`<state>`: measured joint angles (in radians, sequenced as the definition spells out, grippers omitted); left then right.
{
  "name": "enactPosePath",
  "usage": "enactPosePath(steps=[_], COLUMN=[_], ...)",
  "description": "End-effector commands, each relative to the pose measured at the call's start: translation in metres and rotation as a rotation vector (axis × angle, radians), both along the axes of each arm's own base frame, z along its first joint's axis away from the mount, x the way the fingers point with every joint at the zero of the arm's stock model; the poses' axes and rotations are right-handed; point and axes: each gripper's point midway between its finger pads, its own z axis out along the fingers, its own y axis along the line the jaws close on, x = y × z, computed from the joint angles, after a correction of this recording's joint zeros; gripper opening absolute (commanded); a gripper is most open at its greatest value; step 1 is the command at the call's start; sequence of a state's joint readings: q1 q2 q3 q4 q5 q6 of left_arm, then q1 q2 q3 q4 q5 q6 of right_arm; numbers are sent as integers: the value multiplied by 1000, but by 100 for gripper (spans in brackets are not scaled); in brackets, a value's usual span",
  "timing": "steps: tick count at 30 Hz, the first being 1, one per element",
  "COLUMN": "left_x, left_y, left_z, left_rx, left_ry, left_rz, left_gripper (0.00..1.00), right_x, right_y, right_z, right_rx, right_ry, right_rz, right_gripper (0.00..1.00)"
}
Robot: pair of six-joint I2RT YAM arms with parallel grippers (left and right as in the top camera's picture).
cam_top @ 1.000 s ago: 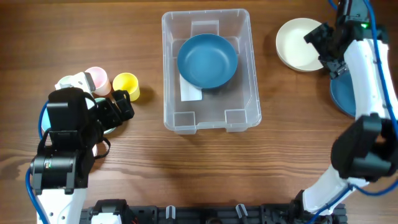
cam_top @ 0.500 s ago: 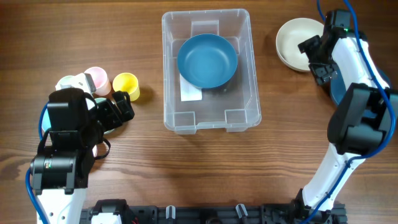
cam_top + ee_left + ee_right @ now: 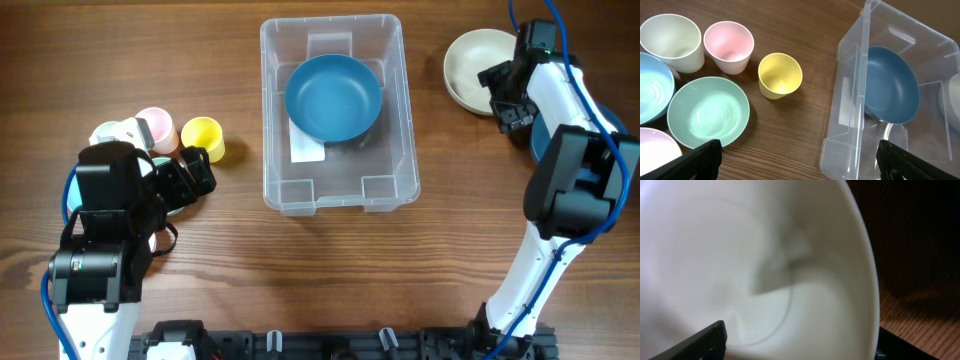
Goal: Pack container
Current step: 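Move the right gripper to the cream bowl and grip its rim, then carry the cream bowl with the right gripper and nest it in the teal bowl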
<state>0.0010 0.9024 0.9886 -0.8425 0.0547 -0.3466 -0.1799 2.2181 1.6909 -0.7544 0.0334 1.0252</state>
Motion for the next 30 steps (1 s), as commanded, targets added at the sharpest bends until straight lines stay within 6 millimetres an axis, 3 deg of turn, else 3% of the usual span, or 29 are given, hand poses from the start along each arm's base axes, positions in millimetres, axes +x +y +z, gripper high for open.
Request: enactPosePath(steps=[1,2,11,14,16,20,24,26,28,30], left_x=[1,1,1,1,1,1,1,1,1,1], left_y=[-3,-3,-3,-3,-3,-3,-3,-3,-3,-3], left_z=[7,7,7,7,7,7,7,7,7,7], left_rx=[-10,-10,-10,-10,-10,-10,-10,-10,-10,-9], left_ry=[-15,-15,-15,-15,-15,-15,-15,-15,-15,-15], left_rz=[-11,-11,-11,-11,-11,-11,-11,-11,-11,-12], left_gripper=[100,100,100,100,100,100,100,100,100,100], right_x=[-8,-8,-11,-16,-18,-13,-5,-6,-15,-24], right_y=[-1,-1,11,12,12,11,6,6,14,39], right_z=[-24,-24,-25,-25,-23,8,85,137,204,258], right_rx=[14,14,57,57,59,10,-82,-138,-212,-266], right_ry=[55,56,69,90,96,43,-107,-209,-344,-471], right_rz=[-27,-26,78,90,91,205,274,310,371,494], right_gripper=[75,67,35,7,4,4,4,4,4,4])
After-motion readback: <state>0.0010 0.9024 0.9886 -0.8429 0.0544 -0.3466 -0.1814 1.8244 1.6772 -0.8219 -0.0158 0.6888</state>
